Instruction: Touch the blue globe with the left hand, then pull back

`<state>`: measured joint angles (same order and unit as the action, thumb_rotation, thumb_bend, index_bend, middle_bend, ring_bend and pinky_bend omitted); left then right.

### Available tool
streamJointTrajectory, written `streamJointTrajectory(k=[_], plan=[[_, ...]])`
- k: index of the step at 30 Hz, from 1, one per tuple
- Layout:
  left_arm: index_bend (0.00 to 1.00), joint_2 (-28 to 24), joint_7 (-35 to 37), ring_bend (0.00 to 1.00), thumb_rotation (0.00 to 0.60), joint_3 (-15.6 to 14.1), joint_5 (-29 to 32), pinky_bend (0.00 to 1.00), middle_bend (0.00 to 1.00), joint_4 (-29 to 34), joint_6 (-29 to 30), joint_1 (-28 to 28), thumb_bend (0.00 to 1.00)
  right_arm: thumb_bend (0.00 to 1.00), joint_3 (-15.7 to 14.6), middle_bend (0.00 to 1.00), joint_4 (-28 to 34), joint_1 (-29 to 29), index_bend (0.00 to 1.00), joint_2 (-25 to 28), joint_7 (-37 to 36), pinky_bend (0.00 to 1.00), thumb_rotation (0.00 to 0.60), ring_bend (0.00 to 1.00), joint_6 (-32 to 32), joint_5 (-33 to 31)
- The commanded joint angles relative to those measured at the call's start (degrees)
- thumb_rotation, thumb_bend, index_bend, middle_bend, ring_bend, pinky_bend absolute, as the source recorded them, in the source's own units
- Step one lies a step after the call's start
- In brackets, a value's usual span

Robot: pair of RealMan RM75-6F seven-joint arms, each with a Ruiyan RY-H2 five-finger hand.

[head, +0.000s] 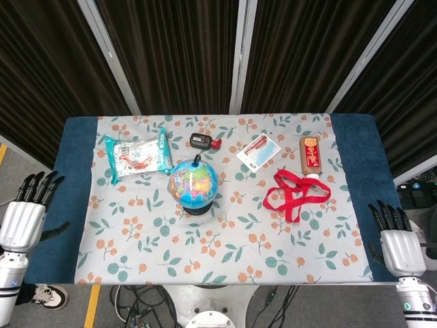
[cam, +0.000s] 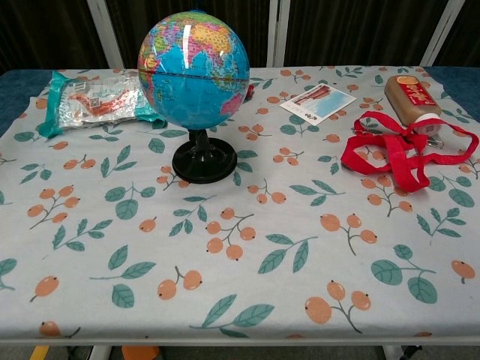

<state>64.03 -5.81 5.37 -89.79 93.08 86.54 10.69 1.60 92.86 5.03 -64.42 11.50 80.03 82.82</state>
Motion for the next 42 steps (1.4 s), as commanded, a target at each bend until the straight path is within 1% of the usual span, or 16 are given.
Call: streamJointTrajectory(k=[1, 3, 6, 8, 12, 15, 19, 23, 32, 42], plan=[[0.10, -0.6, -0.4, 0.00, 0.600, 0.6, -2.2, 0.08, 0.06, 2.0, -1.0, 2.0, 0.06, 0.25, 0.2, 0.00, -0.4, 0.0, 0.00, 0.2, -0.8, 0.00, 0.600, 0.00, -0.1, -0.2], [0.10, -1.0, 0.5, 0.00, 0.600, 1.0, -3.8, 0.08, 0.06, 4.0, -2.2, 3.7, 0.06, 0.25, 0.2, 0.00, -0.5, 0.1, 0.00, 0.2, -1.1, 0.00, 0.600, 0.00, -0.2, -0.1], [0.10, -1.5, 2.3, 0.00, 0.600, 1.3, -6.7, 0.08, 0.07, 6.2, -4.8, 6.8, 0.10, 0.25, 0.1, 0.00, -0.8, 0.2, 0.00, 0.1, -1.1, 0.00, 0.600, 0.00, -0.4, 0.0], [0.10, -1.8, 2.5, 0.00, 0.600, 1.5, -8.9, 0.09, 0.07, 6.8, -7.5, 9.6, 0.12, 0.25, 0.1, 0.00, -0.9, 0.2, 0.00, 0.0, -1.1, 0.00, 0.600, 0.00, -0.6, -0.2], [0.10, -1.4, 1.9, 0.00, 0.600, 2.0, -12.1, 0.09, 0.07, 7.0, -12.5, 14.7, 0.12, 0.25, 0.3, 0.00, -1.1, 0.3, 0.00, -0.1, -1.1, 0.00, 0.600, 0.00, -0.9, -0.6], [0.10, 0.1, 2.5, 0.00, 0.600, 2.8, -13.6, 0.09, 0.08, 7.2, -15.0, 18.2, 0.12, 0.25, 0.3, 0.00, -1.3, 0.5, 0.00, -0.2, -0.8, 0.00, 0.600, 0.00, -1.3, -0.9], [0.10, 2.6, 3.0, 0.00, 0.600, 3.9, -15.7, 0.09, 0.08, 5.7, -17.5, 22.8, 0.12, 0.25, 0.3, 0.00, -1.1, 0.6, 0.00, 0.0, -0.1, 0.00, 0.600, 0.00, -2.2, -1.9], [0.10, 5.2, 3.8, 0.00, 0.600, 4.1, -16.0, 0.09, 0.08, 4.5, -19.9, 26.1, 0.12, 0.25, 0.5, 0.00, -1.0, 0.8, 0.00, 0.2, -0.2, 0.00, 0.600, 0.00, -2.4, -2.4], [0.10, 9.8, 3.1, 0.00, 0.600, 3.1, -13.8, 0.09, 0.08, 0.9, -23.8, 30.0, 0.12, 0.25, 0.6, 0.00, -1.5, 1.1, 0.00, -0.1, -1.1, 0.00, 0.600, 0.00, -3.0, -2.4], [0.10, 10.5, 1.9, 0.00, 0.600, 1.3, -12.1, 0.08, 0.10, -0.4, -23.7, 30.4, 0.12, 0.25, 0.6, 0.00, -2.8, 0.8, 0.00, -0.4, -2.0, 0.00, 0.600, 0.00, -2.9, -3.0]])
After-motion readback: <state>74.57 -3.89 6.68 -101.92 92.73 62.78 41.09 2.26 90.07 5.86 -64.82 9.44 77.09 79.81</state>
